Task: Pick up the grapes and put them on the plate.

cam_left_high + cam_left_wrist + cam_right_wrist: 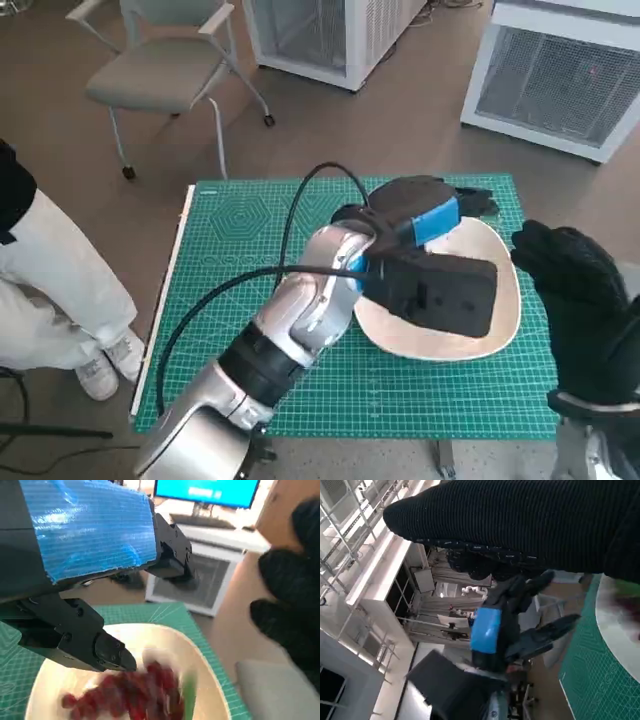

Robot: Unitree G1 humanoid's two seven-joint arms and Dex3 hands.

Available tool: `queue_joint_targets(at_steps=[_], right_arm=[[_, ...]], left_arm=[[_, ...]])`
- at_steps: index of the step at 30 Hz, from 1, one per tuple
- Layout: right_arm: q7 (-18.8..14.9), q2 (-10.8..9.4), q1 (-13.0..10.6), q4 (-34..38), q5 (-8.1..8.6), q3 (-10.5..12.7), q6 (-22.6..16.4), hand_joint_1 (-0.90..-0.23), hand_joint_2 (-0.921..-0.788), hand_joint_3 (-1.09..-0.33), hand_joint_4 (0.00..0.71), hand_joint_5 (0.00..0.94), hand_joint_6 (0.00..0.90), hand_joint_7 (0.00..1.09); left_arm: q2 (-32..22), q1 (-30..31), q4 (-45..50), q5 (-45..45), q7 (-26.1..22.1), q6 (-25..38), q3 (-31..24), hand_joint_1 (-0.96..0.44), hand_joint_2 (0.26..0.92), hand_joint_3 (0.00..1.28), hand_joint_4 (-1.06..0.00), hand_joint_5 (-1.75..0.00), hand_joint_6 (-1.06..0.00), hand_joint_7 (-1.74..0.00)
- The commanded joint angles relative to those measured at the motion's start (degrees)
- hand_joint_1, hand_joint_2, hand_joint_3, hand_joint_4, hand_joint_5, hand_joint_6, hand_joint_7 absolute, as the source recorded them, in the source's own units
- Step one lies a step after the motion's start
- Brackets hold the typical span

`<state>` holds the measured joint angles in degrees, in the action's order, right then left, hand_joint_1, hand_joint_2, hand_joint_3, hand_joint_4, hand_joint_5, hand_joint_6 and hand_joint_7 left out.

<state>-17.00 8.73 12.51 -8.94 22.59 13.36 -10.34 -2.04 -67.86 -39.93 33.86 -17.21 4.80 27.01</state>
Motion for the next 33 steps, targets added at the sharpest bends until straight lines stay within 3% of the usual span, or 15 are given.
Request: queue_joint_targets(at_steps=[1, 12, 21, 27, 33], right_arm=[[-0.1, -0.3, -0.4, 0.9, 0.33, -0.2, 0.1, -0.384, -0.921, -0.634, 0.421, 0.704, 0.207, 0.97], [-0.5, 0.0, -0.7, 0.6, 0.84, -0.1, 0.3, -0.385, -0.921, -0.634, 0.420, 0.707, 0.194, 0.97], [-0.7, 0.1, -0.8, 0.5, 1.11, 0.0, 0.5, -0.386, -0.921, -0.634, 0.419, 0.708, 0.191, 0.97], [-1.0, 0.2, -0.6, 0.8, 1.12, 0.0, 0.6, -0.386, -0.921, -0.634, 0.418, 0.710, 0.189, 0.98], [-0.8, 0.1, 0.0, 1.3, 0.61, -0.5, 0.6, -0.386, -0.921, -0.635, 0.417, 0.712, 0.187, 0.98]], left_arm=[[0.6, -2.3, -3.5, -0.9, 0.4, -2.6, -0.2, -0.25, 0.796, 0.02, -0.15, 0.00, -0.30, -0.01], [0.8, -2.9, -8.6, -2.2, -0.8, -5.2, -0.6, -0.28, 0.792, 0.01, -0.08, 0.00, -0.26, 0.00], [-2.4, 0.9, -4.9, -3.7, 0.4, -6.1, -3.1, -0.33, 0.808, 0.01, -0.07, -0.01, -0.25, 0.00], [-6.1, 7.8, 1.6, -11.3, 0.3, -9.7, -10.4, -0.36, 0.835, 0.02, -0.09, -0.01, -0.24, 0.00], [-6.6, 15.1, -0.4, -26.7, -2.1, -21.3, -21.6, -0.46, 0.858, 0.02, -0.08, 0.00, -0.13, 0.00]])
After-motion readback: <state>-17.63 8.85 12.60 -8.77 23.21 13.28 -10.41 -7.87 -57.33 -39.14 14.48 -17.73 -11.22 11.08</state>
